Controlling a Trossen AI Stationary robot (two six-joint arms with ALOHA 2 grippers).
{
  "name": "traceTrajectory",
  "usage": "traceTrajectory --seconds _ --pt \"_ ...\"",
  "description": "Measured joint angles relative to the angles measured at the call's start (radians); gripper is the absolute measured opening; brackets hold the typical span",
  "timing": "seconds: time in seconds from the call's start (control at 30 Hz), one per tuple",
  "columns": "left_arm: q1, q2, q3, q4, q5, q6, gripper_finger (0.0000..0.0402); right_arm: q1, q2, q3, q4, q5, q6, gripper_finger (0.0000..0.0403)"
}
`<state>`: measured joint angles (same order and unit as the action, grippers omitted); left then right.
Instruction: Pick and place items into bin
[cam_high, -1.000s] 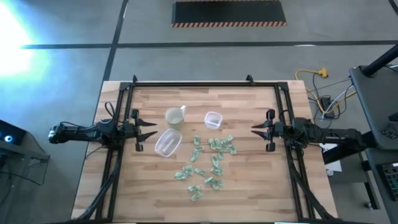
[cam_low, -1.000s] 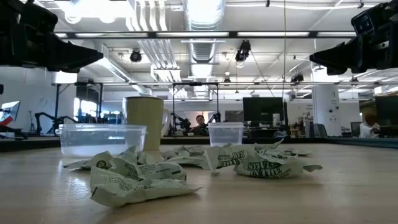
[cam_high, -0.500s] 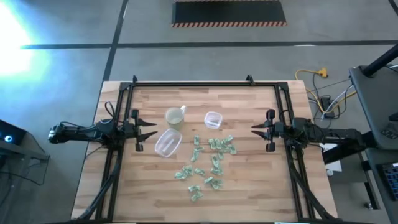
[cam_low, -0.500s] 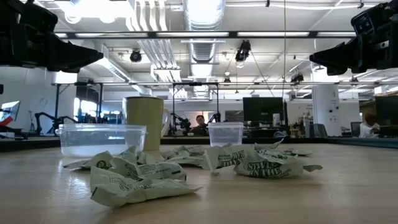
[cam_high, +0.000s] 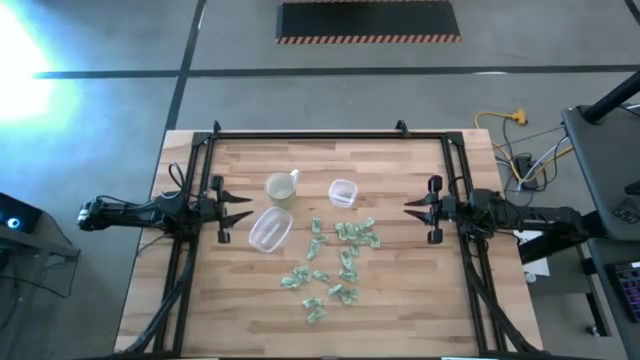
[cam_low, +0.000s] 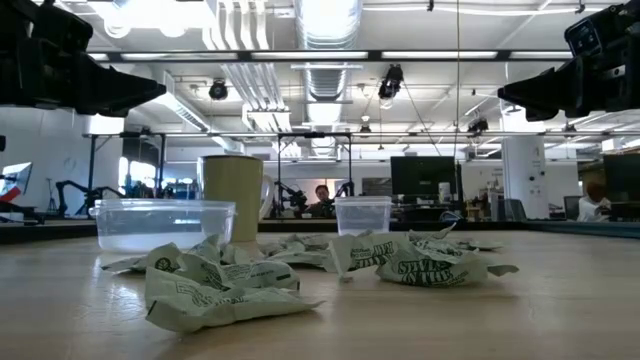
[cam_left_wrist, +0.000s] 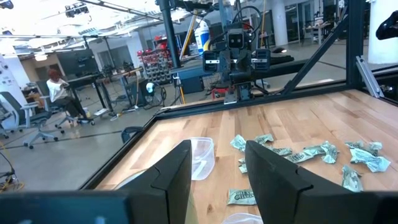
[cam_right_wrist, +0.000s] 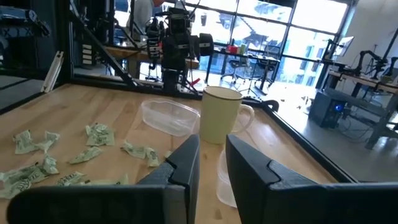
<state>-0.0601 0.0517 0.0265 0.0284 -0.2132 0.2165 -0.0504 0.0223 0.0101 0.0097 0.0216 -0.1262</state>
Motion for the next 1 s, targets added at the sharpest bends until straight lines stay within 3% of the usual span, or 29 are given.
traceTrajectory --seconds 1.0 --pt "0.0 0.0 0.0 0.0 0.0 0.0 0.0135 0.0 0.0 0.0 0.0 0.0 0.023 0.0068"
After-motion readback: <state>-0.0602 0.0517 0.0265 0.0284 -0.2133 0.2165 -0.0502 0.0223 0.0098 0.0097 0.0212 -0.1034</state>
